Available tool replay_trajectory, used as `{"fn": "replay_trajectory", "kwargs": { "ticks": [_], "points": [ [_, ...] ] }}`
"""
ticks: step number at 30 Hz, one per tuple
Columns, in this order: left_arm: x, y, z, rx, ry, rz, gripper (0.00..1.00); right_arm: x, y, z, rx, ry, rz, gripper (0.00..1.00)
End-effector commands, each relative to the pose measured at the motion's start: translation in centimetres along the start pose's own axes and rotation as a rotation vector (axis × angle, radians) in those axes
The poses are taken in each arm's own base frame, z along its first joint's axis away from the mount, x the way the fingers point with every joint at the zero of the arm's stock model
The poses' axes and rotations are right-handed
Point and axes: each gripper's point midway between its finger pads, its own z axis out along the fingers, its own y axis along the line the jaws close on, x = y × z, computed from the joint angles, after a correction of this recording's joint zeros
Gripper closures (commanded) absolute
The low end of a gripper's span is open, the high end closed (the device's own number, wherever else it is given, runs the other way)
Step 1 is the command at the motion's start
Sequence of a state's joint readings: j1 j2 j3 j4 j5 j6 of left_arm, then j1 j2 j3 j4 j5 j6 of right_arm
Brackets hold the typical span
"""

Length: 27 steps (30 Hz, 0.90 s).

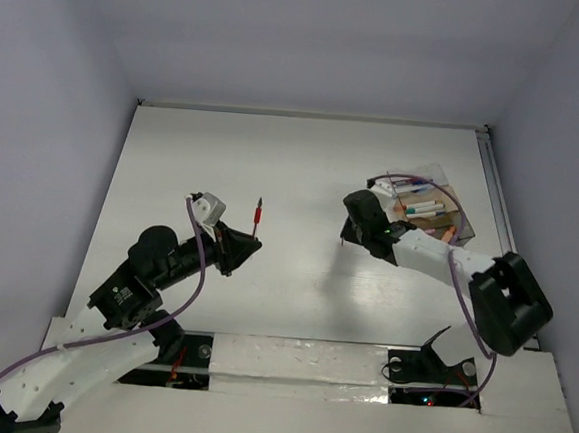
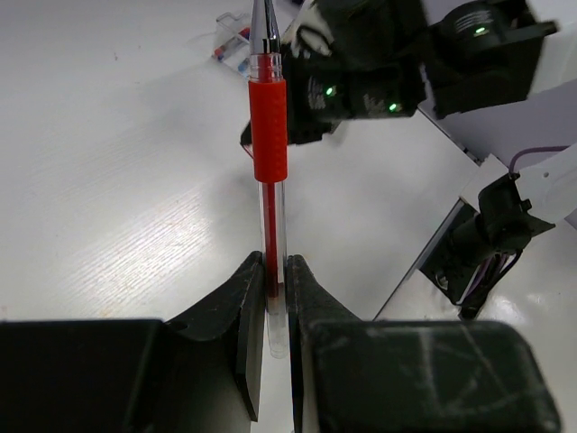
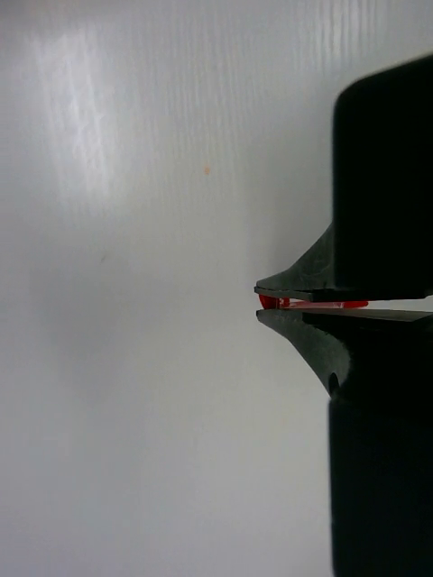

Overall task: Sort the stationery into containers
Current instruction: Pick up the pen cap from the center of the board, then close the pen cap on the pen.

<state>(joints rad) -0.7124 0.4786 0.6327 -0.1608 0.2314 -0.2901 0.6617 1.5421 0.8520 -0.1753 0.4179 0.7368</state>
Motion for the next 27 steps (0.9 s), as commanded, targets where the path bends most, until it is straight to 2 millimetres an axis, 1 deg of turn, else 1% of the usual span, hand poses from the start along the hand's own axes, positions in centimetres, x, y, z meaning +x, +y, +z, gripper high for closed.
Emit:
{"fn": "replay_trajectory", "kwargs": {
  "ticks": [1,2,3,4,5,6,7,8,9,10,11,12,13,14,15,16,17,18,20,21,22,24,26,27],
  "points": [
    [-1.7,-1.6,0.4,0.068,-0.037,-0.010,1.00,-7.5,7.8,-6.7,-0.383,-0.195,0.091,1.00],
    [-1.7,-1.7,0.5,0.071,-0.036,-0.014,1.00,-9.2,9.6,-8.5,-0.473,-0.243,0.117,1.00],
    [-1.8,-1.6,0.6,0.070,-0.036,-0.014,1.00,-10.2,11.6,-10.5,-0.548,-0.276,0.125,1.00],
    [-1.8,-1.5,0.8,0.062,-0.033,-0.016,1.00,-11.2,12.7,-12.3,-0.606,-0.310,0.139,1.00],
    [-1.7,-1.4,0.9,0.057,-0.029,-0.015,1.00,-11.8,13.8,-13.5,-0.648,-0.335,0.144,1.00],
    [-1.6,-1.3,0.9,0.054,-0.025,-0.018,1.00,-12.8,15.8,-15.9,-0.728,-0.378,0.158,1.00],
    [-1.4,-1.2,1.0,0.049,-0.020,-0.019,1.00,-13.2,16.8,-17.1,-0.764,-0.407,0.157,1.00],
    [-1.3,-1.1,1.0,0.044,-0.017,-0.022,1.00,-13.5,17.5,-17.7,-0.776,-0.434,0.159,1.00],
    [-1.3,-1.0,1.0,0.042,-0.015,-0.022,1.00,-14.4,18.6,-19.1,-0.819,-0.478,0.175,1.00],
    [-1.1,-1.0,1.1,0.039,-0.011,-0.023,1.00,-14.5,19.9,-20.5,-0.859,-0.499,0.171,1.00],
    [-1.0,-0.9,1.1,0.037,-0.007,-0.024,1.00,-14.8,21.1,-21.1,-0.899,-0.518,0.180,1.00],
    [-0.9,-0.9,1.1,0.037,-0.004,-0.025,1.00,-15.0,21.8,-21.8,-0.924,-0.534,0.186,1.00],
    [-0.8,-0.8,1.2,0.035,-0.001,-0.027,1.00,-14.8,22.9,-23.1,-0.961,-0.555,0.177,1.00],
    [-0.8,-0.8,1.2,0.034,0.001,-0.026,1.00,-15.4,23.5,-24.0,-0.980,-0.591,0.195,1.00],
    [-0.8,-0.8,1.2,0.034,0.000,-0.026,1.00,-14.9,24.2,-23.9,-0.986,-0.593,0.185,1.00],
    [-0.8,-0.8,1.1,0.033,-0.002,-0.025,1.00,-15.0,24.7,-24.3,-0.992,-0.610,0.177,1.00],
    [-0.8,-0.7,1.1,0.028,-0.002,-0.026,1.00,-15.1,25.3,-25.5,-1.019,-0.630,0.191,1.00],
    [-0.9,-0.7,1.1,0.024,-0.004,-0.027,1.00,-15.0,25.5,-25.2,-1.015,-0.633,0.186,1.00],
    [-0.9,-0.6,1.0,0.020,-0.007,-0.027,1.00,-14.5,26.0,-26.0,-1.029,-0.644,0.190,1.00],
    [-0.8,-0.5,1.0,0.016,-0.005,-0.028,1.00,-14.6,25.9,-25.8,-1.020,-0.653,0.190,1.00],
    [-0.9,-0.5,1.0,0.013,-0.008,-0.029,1.00,-14.5,25.9,-26.2,-1.024,-0.660,0.191,1.00],
    [-0.8,-0.4,1.0,0.008,-0.005,-0.030,1.00,-14.6,25.7,-26.3,-1.029,-0.667,0.202,1.00],
    [-0.8,-0.3,1.1,0.003,-0.004,-0.030,1.00,-15.0,25.1,-26.8,-1.028,-0.688,0.216,1.00],
    [-0.7,-0.2,1.1,-0.001,-0.003,-0.032,1.00,-14.9,25.2,-27.2,-1.040,-0.688,0.220,1.00]
  ]
}}
